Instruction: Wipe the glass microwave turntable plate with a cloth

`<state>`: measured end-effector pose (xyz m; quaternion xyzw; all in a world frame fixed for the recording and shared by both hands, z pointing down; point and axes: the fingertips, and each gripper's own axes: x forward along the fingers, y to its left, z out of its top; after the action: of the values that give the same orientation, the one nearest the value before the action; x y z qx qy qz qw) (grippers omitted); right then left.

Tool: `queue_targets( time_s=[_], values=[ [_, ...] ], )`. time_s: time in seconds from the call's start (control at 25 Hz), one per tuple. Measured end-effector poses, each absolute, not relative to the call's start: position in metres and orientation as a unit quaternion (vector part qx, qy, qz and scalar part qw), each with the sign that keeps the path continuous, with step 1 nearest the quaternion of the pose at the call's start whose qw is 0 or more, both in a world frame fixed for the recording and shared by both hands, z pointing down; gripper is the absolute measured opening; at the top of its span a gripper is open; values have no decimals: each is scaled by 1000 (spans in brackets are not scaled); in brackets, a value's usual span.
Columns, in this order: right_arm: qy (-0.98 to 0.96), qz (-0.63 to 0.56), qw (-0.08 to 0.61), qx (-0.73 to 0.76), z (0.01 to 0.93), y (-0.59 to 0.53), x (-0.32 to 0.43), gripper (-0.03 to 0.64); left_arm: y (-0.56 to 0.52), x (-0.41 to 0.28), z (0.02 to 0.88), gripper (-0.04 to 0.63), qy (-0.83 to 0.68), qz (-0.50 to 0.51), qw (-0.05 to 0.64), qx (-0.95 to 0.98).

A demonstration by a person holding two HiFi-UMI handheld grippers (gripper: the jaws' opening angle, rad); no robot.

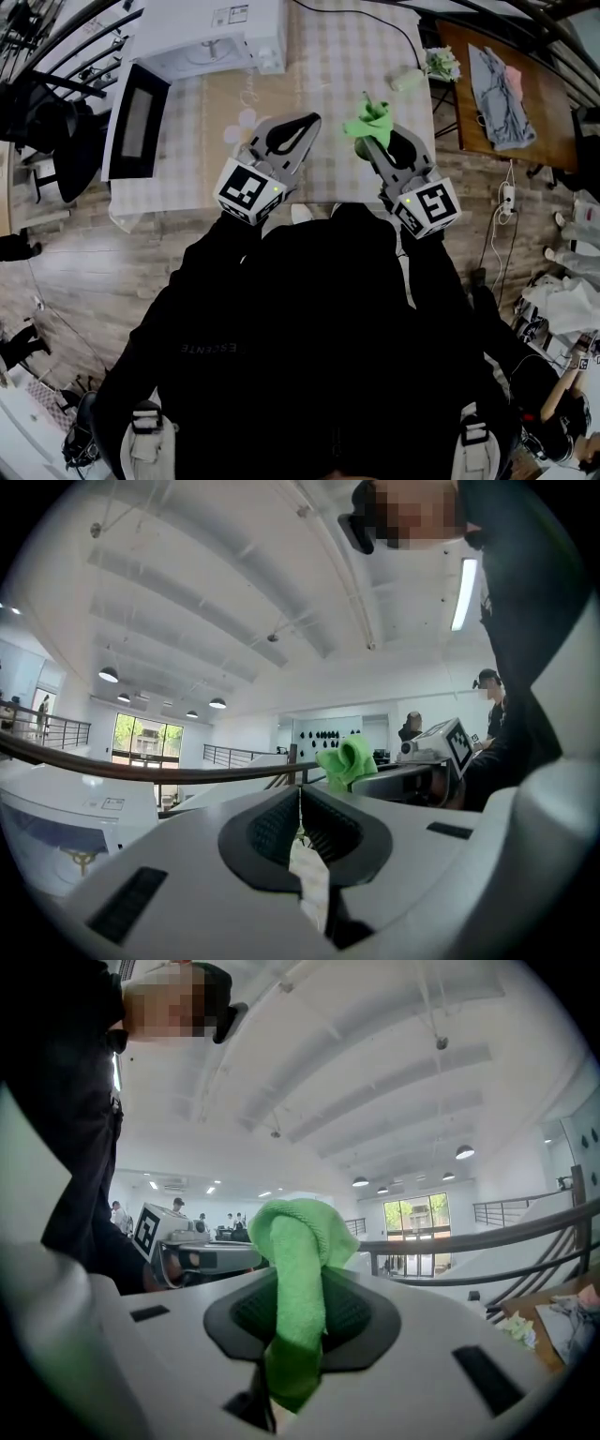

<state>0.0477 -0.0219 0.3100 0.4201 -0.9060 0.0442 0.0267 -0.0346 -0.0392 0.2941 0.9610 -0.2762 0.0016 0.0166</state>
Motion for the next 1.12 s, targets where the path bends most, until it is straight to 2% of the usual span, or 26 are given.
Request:
queue_targets(
  time_s=[0.32,1.12],
  values=[
    [-905,26,2,424,283,-21,52,101,-29,-28,275,21,-268,-3,14,963],
    [-904,21,3,427,281,-11,49,100,-16,-18,267,21,-255,-9,10,967]
  ],
)
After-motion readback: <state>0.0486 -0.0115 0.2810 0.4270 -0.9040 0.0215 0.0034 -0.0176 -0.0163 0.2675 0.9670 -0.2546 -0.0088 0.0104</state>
